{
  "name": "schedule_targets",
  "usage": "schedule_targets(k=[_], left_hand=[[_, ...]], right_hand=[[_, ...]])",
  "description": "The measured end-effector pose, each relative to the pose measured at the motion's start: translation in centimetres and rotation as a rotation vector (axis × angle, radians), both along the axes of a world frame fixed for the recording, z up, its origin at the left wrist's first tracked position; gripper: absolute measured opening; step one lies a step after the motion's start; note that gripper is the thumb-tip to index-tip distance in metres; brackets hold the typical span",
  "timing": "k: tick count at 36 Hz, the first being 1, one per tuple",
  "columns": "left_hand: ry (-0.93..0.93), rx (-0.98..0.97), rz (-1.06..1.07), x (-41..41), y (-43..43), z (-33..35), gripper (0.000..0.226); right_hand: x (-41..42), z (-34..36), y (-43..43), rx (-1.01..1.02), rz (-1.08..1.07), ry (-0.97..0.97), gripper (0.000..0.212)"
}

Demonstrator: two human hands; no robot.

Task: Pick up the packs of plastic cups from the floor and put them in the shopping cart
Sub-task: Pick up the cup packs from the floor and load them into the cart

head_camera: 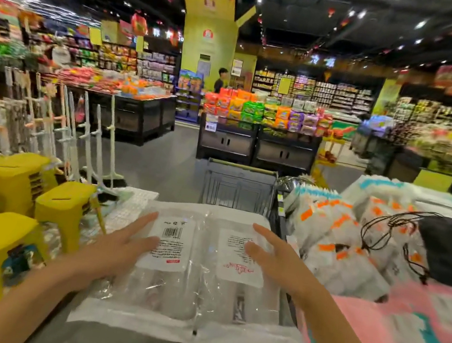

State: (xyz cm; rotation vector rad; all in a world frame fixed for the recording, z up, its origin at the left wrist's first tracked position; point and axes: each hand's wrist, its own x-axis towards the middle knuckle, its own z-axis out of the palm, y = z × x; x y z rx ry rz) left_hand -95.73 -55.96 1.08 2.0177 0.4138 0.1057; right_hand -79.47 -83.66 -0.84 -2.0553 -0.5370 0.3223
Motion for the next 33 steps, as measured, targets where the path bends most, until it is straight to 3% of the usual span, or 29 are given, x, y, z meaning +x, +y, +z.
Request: schedule_targets(k=[7, 20, 33], left_hand=[[0.039, -0.016, -0.108, 9.5, 4.4, -1.8, 0.054], [0.090, -0.057, -0.234, 25.4, 11.5, -2.8, 0.055], [0.111, -0.105, -0.292, 41.6, 12.2, -5.9, 0.059]], right_hand=[[6.4, -0.9, 2.5, -0.033, -0.097, -0.009, 0.058], [19.2, -2.0, 8.5, -0.067, -0.225, 0.042, 0.059], [34.7, -4.6, 9.3, -0.066, -0.270, 0.100, 0.055]])
